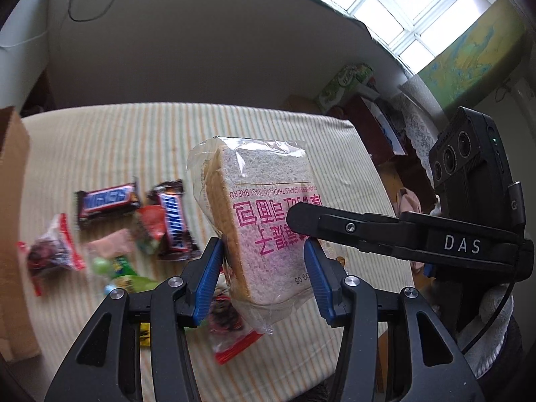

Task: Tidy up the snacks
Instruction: 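Carry the bread package with the left tool and lower it into the box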

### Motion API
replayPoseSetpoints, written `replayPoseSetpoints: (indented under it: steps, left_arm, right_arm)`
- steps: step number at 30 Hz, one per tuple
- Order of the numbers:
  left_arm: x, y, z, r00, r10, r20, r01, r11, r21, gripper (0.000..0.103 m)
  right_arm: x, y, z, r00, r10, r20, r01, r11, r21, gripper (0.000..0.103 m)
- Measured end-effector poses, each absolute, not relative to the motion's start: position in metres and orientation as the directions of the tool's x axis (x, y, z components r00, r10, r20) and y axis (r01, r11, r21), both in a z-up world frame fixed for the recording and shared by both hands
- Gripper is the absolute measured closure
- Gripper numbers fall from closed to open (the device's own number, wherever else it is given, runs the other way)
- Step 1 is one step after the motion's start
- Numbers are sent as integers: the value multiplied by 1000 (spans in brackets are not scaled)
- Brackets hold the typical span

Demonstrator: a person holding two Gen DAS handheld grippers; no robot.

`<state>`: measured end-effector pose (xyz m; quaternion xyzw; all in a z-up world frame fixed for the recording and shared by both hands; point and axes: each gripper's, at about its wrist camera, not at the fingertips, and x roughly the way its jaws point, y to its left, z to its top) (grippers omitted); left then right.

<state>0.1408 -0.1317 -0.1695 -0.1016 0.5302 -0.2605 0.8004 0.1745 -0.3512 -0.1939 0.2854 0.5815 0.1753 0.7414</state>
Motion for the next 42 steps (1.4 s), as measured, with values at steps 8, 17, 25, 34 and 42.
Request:
replayPoseSetpoints:
  steps: [8, 17, 25, 34, 42]
  left_arm:
    - [129, -82, -156, 384, -479, -789, 226, 878, -422, 54]
    - [114, -15, -147, 465, -419, -780, 101, 900, -424, 54]
    - [100, 37, -145, 511, -369, -776, 10, 906, -424, 54]
    - [87, 84, -148, 547, -310, -778, -71, 909, -411, 54]
    - [98, 123, -156, 550, -194, -812, -157, 932, -328, 54]
  right_arm:
    - [180, -295, -180, 220, 620, -753, -27, 776, 630, 55]
    - [189, -213, -169, 139, 658, -740, -149, 753, 641, 55]
    - [191, -153, -168, 72, 678, -731, -227, 725, 650, 55]
    - [195, -93, -170, 8, 687, -727, -293, 696, 655, 55]
    - [207, -36, -172, 30, 617, -786, -384, 734, 561, 55]
